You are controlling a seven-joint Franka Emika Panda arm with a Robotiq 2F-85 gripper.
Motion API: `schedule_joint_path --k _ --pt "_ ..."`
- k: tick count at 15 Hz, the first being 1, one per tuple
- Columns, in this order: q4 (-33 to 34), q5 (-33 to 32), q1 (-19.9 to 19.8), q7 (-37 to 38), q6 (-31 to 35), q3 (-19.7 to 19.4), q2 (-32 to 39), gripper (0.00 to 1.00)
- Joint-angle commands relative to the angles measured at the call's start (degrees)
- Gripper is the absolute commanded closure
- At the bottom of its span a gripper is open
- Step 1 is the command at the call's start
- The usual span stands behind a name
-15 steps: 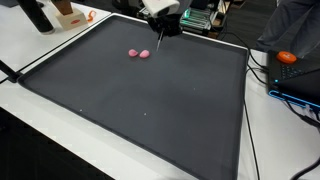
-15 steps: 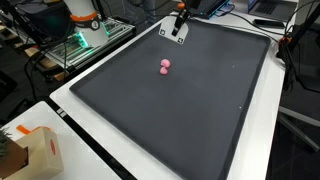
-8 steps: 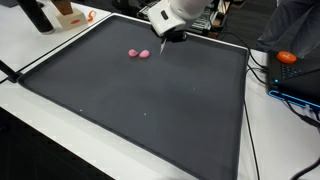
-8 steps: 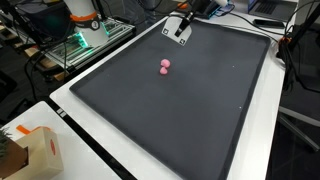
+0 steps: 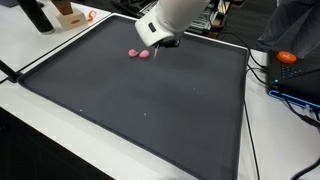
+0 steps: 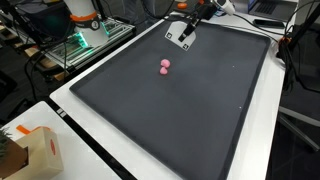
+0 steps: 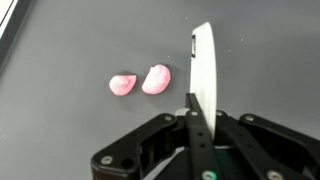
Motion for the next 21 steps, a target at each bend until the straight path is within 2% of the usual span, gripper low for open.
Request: schedule_joint_path --k 1,8,10,15,16,21 --pt "3.9 2.0 -1.7 -3.3 -2.2 -0.6 2.6 0.99" --pt "7.3 7.5 -5.8 -5.8 -2.2 -1.6 4.7 0.99" --pt "5.8 6.1 -5.0 -5.1 -0.6 -2.0 3.6 0.96" --pt "6.4 6.9 -5.6 -5.5 -0.6 -2.1 3.8 0.96" --pt "6.4 6.9 -5.6 -5.5 -0.6 -2.0 3.8 0.99" --pt "9.3 12.6 -8.8 -4.7 -1.5 -3.0 5.1 0.99"
